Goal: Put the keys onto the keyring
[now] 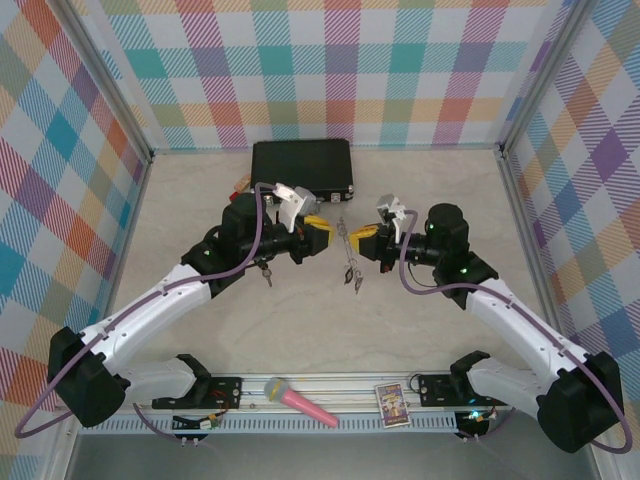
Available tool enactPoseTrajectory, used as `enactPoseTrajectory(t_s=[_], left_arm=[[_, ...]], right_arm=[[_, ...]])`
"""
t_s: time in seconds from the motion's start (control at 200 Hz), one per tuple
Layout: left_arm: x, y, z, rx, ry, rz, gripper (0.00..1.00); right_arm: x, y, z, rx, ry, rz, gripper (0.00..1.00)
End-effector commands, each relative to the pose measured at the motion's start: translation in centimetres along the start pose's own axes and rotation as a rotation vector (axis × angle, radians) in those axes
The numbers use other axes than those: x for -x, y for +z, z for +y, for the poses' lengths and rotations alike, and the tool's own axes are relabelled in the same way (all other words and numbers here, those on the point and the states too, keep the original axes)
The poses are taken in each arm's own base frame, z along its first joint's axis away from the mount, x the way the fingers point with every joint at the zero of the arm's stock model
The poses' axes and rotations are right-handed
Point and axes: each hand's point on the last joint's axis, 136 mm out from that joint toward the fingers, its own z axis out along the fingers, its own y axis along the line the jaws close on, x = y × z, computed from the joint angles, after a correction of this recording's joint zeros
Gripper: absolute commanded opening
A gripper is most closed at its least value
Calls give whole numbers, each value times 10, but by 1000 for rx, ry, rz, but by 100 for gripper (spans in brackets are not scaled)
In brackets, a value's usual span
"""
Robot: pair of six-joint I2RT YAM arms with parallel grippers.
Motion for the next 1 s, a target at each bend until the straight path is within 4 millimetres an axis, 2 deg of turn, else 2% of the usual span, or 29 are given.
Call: enactPoseTrajectory(t_s=[0.0, 0.235, 0.71, 0.995], left_arm=[[-3, 1, -9, -63, 21, 46, 27], [-11, 11, -15, -116, 15, 81, 25], [-10, 17, -29, -174, 25, 81, 21], [0, 9, -30, -145, 34, 37, 18]], right_arm=[[15, -1, 7, 31, -67, -2, 0], [15, 1, 13, 81, -40, 7, 0], [16, 3, 18, 116, -10, 17, 0], [14, 5, 10, 74, 4, 25, 0]])
